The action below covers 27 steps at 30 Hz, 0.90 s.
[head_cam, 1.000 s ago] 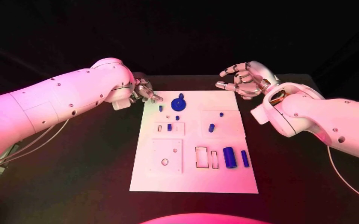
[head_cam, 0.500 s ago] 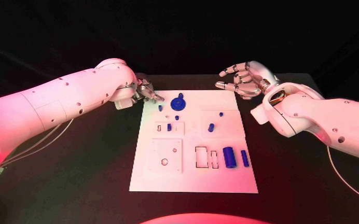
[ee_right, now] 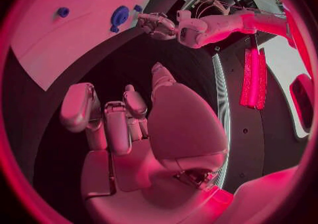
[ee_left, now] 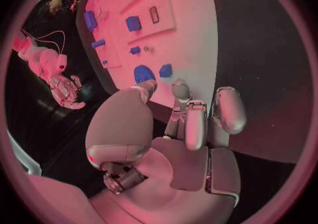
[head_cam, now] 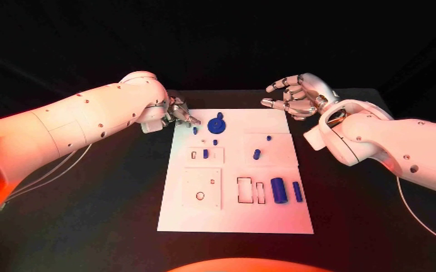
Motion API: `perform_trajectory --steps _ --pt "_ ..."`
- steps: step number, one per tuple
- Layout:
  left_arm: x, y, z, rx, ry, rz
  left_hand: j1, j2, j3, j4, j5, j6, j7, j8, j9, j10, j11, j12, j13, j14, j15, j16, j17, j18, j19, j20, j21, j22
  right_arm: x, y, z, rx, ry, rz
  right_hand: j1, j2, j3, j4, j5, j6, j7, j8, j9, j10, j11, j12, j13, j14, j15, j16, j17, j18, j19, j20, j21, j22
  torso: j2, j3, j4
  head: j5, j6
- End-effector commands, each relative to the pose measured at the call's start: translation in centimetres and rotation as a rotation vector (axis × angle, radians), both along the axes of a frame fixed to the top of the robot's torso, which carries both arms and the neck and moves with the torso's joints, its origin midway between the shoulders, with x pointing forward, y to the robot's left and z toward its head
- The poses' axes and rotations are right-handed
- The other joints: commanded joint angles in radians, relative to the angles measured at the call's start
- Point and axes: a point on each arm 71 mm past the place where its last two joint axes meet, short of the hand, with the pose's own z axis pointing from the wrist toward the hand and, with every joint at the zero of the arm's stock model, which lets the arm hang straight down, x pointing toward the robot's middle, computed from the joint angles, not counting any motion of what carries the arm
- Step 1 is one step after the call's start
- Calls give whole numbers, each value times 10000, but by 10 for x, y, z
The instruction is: Assemble the parts on the task board
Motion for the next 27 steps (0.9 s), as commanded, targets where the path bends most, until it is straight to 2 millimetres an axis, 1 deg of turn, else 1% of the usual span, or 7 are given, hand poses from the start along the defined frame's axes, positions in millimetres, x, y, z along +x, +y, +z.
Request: perform_trajectory --steps 1,18,23,27 --pt "-1 -3 -2 -46 279 -275 -88 33 -55 -28 -33 128 -4 -37 -17 0 70 77 31 711 88 27 1750 112 26 52 -12 32 0 1 1 34 -96 66 -69 7 -48 -8 38 77 10 36 -16 -28 -43 12 -12 387 -82 -30 798 110 12 -9 -67 -9 -4 1 5 -19 -2" --pt "-4 -7 -5 -173 632 -456 61 100 -41 -52 -24 337 -63 -3 -51 68 21 179 123 747 54 97 1842 95 80 43 46 139 0 2 1 8 -121 81 -77 34 -48 -15 52 77 8 40 -20 -21 -45 22 -14 388 -84 -33 797 108 21 -11 -69 -6 4 4 9 -31 -2" --pt "-5 -8 -6 -205 722 -476 165 129 -19 -55 -23 431 -85 10 -67 109 0 223 165 767 37 133 1890 88 100 30 68 179 0 2 0 3 -119 92 -77 34 -48 -15 52 77 8 40 -20 -21 -45 22 -14 388 -84 -33 797 108 21 -11 -69 -6 9 -3 1 -29 -38" --pt "-5 -8 -6 -230 703 -444 289 179 24 -61 -13 487 -100 4 -89 128 -15 242 178 773 23 144 1902 86 108 17 78 196 0 2 0 3 -110 90 -77 34 -48 -15 52 77 8 40 -20 -21 -45 22 -14 388 -84 -33 797 108 21 -11 -69 -6 7 -9 -5 -38 -43"
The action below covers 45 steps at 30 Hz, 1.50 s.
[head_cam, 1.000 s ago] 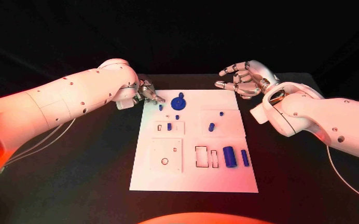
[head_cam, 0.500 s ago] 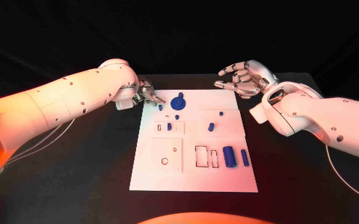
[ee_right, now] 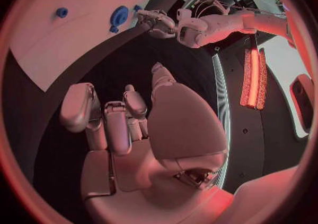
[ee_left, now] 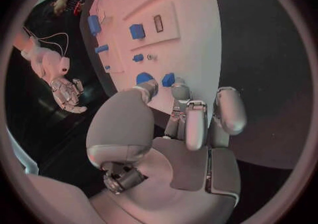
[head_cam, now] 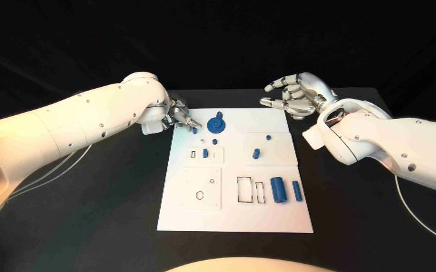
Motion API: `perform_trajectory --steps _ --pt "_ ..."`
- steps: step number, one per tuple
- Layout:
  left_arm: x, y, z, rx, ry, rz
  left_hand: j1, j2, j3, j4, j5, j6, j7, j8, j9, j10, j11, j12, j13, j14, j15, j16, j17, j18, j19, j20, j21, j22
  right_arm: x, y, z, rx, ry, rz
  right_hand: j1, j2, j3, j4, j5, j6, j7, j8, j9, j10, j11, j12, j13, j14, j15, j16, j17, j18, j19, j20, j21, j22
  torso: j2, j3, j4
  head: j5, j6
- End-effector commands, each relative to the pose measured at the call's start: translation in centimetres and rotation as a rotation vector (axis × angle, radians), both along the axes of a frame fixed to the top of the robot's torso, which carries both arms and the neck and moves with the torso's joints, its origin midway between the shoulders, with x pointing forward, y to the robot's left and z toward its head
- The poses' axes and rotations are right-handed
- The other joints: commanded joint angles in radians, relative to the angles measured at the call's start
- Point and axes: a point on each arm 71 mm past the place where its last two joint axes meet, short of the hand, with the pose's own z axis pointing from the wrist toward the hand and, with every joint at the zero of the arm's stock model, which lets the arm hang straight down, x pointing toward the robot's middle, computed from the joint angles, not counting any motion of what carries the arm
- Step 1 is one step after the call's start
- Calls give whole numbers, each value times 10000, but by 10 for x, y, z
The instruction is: Assemble the parts on the task board
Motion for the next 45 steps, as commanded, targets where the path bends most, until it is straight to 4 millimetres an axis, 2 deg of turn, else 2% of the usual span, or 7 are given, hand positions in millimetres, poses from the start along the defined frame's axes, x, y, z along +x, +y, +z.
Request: perform_trajectory --steps 1,16,20,26,32,39,45 --pt "-1 -4 -1 -174 189 -176 154 30 71 -32 -10 116 2 6 -19 65 -18 60 23 777 19 45 1911 83 79 -24 44 30 0 1 1 2 -105 70 -78 34 -49 -15 52 77 8 40 -9 -21 -46 22 -14 387 -84 -33 798 108 20 -11 -69 -6 -4 -4 -4 -7 -27" --pt "0 -4 1 -817 -12 257 1838 414 1335 -276 -20 237 -247 521 483 107 -241 21 -39 788 -175 62 1928 73 107 -211 73 114 0 0 0 -10 -73 65 -68 49 -42 -19 58 79 7 43 -10 -18 -47 27 -15 391 -86 -28 806 106 27 -12 -63 -1 -6 3 3 -14 -45" --pt "0 -3 1 -1038 52 341 2283 281 2503 -631 -4 103 -260 925 922 161 -276 -13 -66 799 -212 79 1951 70 122 -259 88 164 0 1 -1 -24 -38 79 -64 70 -32 -18 66 80 6 45 -11 -18 -48 27 -19 391 -87 -30 803 105 31 -13 -58 3 -7 3 2 -13 -48" --pt "-1 -1 0 -1244 262 399 2014 -121 4034 -1121 33 -54 -268 1362 1369 245 -279 -55 -117 809 -207 94 1973 52 155 -248 126 252 0 1 -2 -33 15 94 -54 97 -18 -20 100 85 3 48 -12 -7 -50 39 -10 393 -88 -28 807 106 32 -15 -67 -1 -10 10 8 -1 -68" --pt "-10 4 0 -1797 832 466 1698 -389 4807 -1538 186 12 -284 1544 1514 393 -302 34 -6 841 -227 150 2054 31 222 -264 199 381 0 0 -3 -19 91 126 -39 114 -5 -24 149 86 2 51 -13 -18 -53 31 -26 391 -90 -34 799 110 28 -16 -90 -12 -7 6 -9 8 -67" --pt "-27 10 3 -2285 1103 398 1293 -516 5206 -1830 454 115 -326 1648 1575 564 -343 107 91 871 -263 198 2125 -3 328 -295 302 563 0 -4 -3 -29 121 61 -34 116 -3 -25 167 86 1 52 -14 -22 -53 28 -31 388 -91 -40 790 109 30 -17 -87 -10 -24 14 32 5 -87" --pt "-43 12 6 -2267 627 313 982 -598 5430 -2071 833 211 -371 1725 1605 711 -388 150 153 882 -301 210 2144 -33 423 -333 389 716 0 -6 -5 -37 145 12 -27 115 0 -25 210 89 0 55 -15 -29 -54 23 -41 382 -92 -52 774 112 25 -18 -109 -21 -30 -11 57 -8 -117"
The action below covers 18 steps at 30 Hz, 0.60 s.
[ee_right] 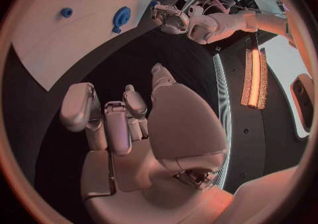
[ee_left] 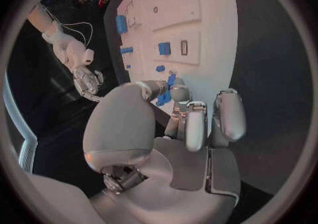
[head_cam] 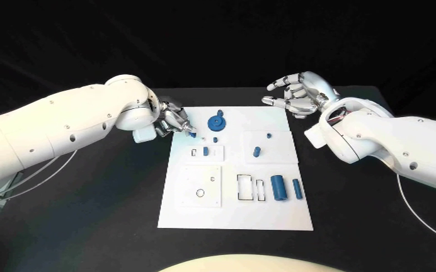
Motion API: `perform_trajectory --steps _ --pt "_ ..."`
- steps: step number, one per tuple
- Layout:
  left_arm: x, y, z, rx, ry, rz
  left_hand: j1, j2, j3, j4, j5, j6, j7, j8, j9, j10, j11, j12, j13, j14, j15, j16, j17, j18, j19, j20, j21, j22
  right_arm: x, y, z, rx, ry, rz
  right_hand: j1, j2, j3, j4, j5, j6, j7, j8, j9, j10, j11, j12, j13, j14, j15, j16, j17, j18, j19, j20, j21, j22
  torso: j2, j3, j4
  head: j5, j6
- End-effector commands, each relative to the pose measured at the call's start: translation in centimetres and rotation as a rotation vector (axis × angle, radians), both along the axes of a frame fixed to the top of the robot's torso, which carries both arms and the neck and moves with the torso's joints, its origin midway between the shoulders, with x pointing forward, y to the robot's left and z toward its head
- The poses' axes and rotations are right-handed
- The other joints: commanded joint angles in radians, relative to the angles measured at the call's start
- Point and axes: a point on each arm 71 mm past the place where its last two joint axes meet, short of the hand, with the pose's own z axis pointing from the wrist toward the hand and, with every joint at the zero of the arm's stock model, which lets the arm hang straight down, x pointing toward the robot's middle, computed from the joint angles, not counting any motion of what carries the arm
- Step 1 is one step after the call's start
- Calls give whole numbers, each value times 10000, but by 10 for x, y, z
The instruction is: Assemble the parts on the task board
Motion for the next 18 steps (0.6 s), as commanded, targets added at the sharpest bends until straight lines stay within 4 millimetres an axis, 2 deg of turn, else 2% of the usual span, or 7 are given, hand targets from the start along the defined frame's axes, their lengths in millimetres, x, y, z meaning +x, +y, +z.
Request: perform_trajectory --steps 1,5,10,15,18 --pt "-7 -2 2 -165 -374 108 -190 -32 1749 -1716 209 142 -38 61 36 115 -18 86 48 889 -91 57 2164 -39 119 -19 59 72 0 0 -1 6 38 106 12 76 0 -25 52 89 0 55 -16 -29 -54 23 -16 382 -92 -52 769 113 25 -18 -53 -8 -9 -17 26 -10 -16" --pt "-16 -1 1 39 -737 22 -278 -53 1798 -1787 340 179 -53 78 36 173 -32 121 101 894 -103 65 2175 -51 153 -30 92 131 -1 -1 -3 16 74 90 14 76 1 -25 76 89 -1 56 -17 -32 -55 22 -20 383 -93 -50 773 114 24 -19 -61 -12 -11 -13 20 11 -15" --pt "-28 -1 -3 196 -1217 5 -365 -99 1883 -1888 449 237 -78 100 33 258 -56 192 205 909 -124 94 2216 -75 226 -49 163 256 -1 -3 -4 18 93 46 14 76 1 -25 76 89 -1 56 -17 -32 -55 22 -20 383 -93 -50 773 114 24 -19 -61 -12 -10 -9 43 73 -30" --pt "-38 -5 -7 305 -1492 -111 -427 -132 1939 -1942 504 277 -92 111 27 317 -70 246 283 919 -135 115 2247 -91 269 -60 206 331 -1 -3 -5 17 99 33 16 76 1 -24 100 90 -1 57 -18 -38 -55 17 -28 382 -93 -54 768 113 26 -20 -58 -10 -3 -8 15 142 -62" --pt "-42 -7 -10 450 -1618 -234 -452 -143 1964 -1963 525 294 -99 115 24 347 -76 277 328 926 -140 128 2266 -98 289 -64 227 368 -1 -3 -5 13 100 39 16 76 1 -24 100 90 -1 57 -18 -38 -55 17 -28 382 -93 -54 768 113 26 -20 -58 -10 -4 -5 3 170 -32"
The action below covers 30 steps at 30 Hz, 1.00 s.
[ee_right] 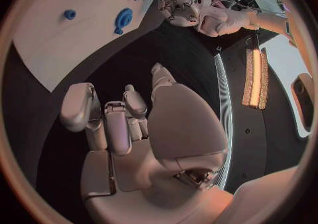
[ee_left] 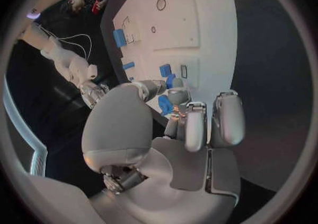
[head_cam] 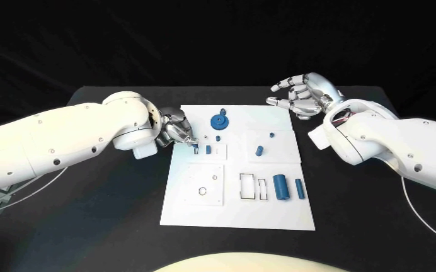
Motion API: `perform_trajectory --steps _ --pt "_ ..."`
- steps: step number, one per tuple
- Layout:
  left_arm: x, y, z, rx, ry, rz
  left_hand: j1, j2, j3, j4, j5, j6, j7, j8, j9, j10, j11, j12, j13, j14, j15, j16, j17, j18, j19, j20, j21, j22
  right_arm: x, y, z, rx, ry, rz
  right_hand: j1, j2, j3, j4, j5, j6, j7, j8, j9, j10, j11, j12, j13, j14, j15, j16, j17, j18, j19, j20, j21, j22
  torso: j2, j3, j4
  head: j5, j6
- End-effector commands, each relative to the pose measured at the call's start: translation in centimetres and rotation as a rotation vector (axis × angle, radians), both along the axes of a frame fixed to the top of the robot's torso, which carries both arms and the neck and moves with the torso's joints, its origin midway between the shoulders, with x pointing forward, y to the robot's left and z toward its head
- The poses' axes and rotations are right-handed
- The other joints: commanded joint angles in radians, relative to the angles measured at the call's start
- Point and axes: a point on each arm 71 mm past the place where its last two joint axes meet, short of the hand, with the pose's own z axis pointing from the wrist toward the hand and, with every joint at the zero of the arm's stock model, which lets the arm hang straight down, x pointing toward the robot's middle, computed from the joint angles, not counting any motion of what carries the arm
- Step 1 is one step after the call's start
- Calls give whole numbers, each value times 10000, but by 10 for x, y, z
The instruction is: Assemble the parts on the task board
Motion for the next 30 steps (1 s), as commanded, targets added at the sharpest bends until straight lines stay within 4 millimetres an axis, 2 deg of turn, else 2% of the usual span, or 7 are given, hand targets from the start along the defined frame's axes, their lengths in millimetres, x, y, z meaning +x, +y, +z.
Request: perform_trajectory --steps 1,8,30 --pt "-1 -2 0 262 -761 -47 -128 16 1958 -1956 68 65 -10 40 -18 66 -8 47 36 925 -68 51 2266 -97 76 8 42 28 0 0 0 10 -29 124 14 75 0 -23 66 90 -2 58 -10 -30 -55 25 -7 384 -94 -49 777 109 34 -20 -39 2 4 7 -24 56 28" --pt "-5 -6 -5 545 -809 -349 -137 14 1970 -1964 74 69 -12 40 -19 62 -10 33 17 924 -70 47 2261 -97 78 7 44 31 0 0 -1 -3 -29 122 14 75 0 -23 66 90 -2 58 -10 -30 -55 25 -7 384 -94 -49 777 109 34 -20 -39 2 20 13 -46 89 -11" --pt "-2 -8 -14 1233 -870 -734 -146 10 1979 -1972 78 72 -13 39 -21 71 -11 45 36 926 -71 53 2269 -95 72 5 39 21 -1 -1 -1 -45 -30 122 7 72 -5 -20 87 92 -2 60 -11 -18 -56 37 2 390 -94 -39 793 105 43 -21 -22 14 21 2 -26 120 -63"
